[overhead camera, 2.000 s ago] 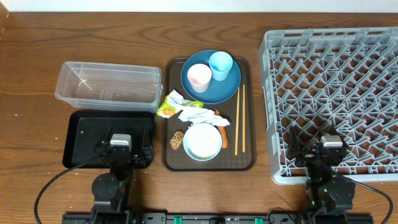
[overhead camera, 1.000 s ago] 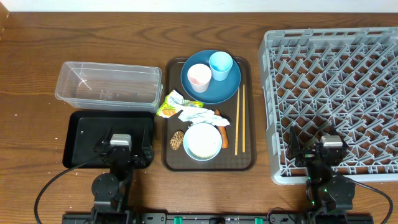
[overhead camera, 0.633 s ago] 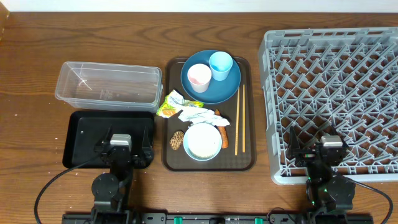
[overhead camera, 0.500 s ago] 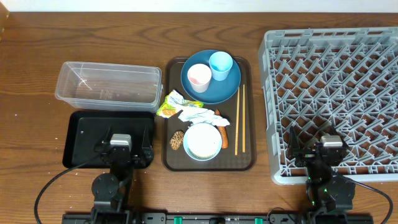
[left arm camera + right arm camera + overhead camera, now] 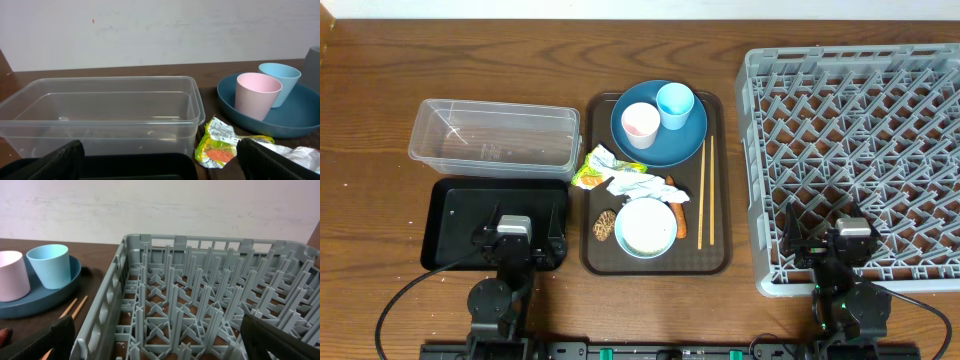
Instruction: Sort waste into correct bins and load items into the dishwasher rack
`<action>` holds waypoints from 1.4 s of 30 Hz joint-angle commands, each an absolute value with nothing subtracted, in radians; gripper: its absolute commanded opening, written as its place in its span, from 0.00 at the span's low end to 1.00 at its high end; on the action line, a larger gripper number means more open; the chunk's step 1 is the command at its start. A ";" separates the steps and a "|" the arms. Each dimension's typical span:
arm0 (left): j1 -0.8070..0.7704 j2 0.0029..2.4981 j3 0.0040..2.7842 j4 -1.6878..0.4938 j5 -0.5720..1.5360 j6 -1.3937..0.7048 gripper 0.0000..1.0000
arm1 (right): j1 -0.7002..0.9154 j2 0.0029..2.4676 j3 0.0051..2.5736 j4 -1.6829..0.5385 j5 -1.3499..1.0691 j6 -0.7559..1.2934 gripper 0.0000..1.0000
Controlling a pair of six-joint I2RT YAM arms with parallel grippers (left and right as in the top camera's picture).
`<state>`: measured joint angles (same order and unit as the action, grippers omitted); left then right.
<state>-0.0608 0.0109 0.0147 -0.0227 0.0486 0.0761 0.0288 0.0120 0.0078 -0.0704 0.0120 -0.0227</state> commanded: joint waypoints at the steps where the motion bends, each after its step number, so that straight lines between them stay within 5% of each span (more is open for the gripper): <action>1: -0.064 0.004 0.004 -0.067 0.033 0.082 0.98 | 0.014 0.009 0.006 -0.074 0.007 -0.031 0.99; 42: -0.063 0.004 0.004 -0.037 0.120 0.085 0.98 | 0.022 0.009 0.006 -0.074 0.007 -0.031 0.99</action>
